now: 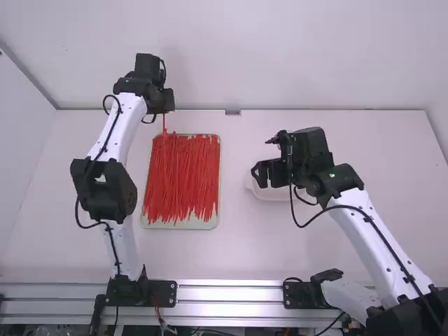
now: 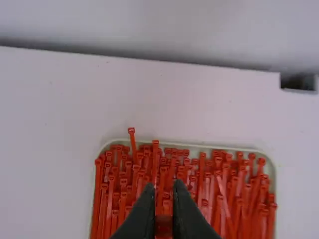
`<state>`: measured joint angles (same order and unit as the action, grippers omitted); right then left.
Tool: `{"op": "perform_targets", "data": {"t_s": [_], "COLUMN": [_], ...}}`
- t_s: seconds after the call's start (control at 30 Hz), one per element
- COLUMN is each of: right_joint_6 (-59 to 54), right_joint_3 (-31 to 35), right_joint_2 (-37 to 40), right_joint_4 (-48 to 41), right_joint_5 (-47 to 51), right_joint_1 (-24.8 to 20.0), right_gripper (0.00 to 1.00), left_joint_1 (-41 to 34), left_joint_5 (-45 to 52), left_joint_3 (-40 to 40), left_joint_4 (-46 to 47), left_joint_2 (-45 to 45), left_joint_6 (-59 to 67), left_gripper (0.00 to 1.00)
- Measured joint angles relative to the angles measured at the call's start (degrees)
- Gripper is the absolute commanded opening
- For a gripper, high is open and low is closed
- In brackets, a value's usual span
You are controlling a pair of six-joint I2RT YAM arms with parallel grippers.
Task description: Fasten the cable tie
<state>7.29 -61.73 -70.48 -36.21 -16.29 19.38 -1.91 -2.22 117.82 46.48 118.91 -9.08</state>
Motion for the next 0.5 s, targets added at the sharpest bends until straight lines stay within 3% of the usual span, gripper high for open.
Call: {"op": "perform_targets", "data": {"t_s": [0.27,0.5], "right_joint_6": [-0.1,-1.1], "right_joint_3": [0.0,0.0], "right_joint_2": [0.0,0.0], "right_joint_4": [0.0,0.1], "right_joint_5": [0.0,-0.1], "right_joint_1": [0.0,0.0], "right_gripper": [0.98,0.98], "left_joint_1": [-2.7,-4.8], "left_joint_5": [-1.6,-3.6], "left_joint_3": [-0.5,-11.3], "left_joint_4": [2.3,-0.8], "left_joint_2": [-11.9,-21.9], "left_joint_6": [-0.2,-0.4], "left_gripper": [0.02,0.02]}}
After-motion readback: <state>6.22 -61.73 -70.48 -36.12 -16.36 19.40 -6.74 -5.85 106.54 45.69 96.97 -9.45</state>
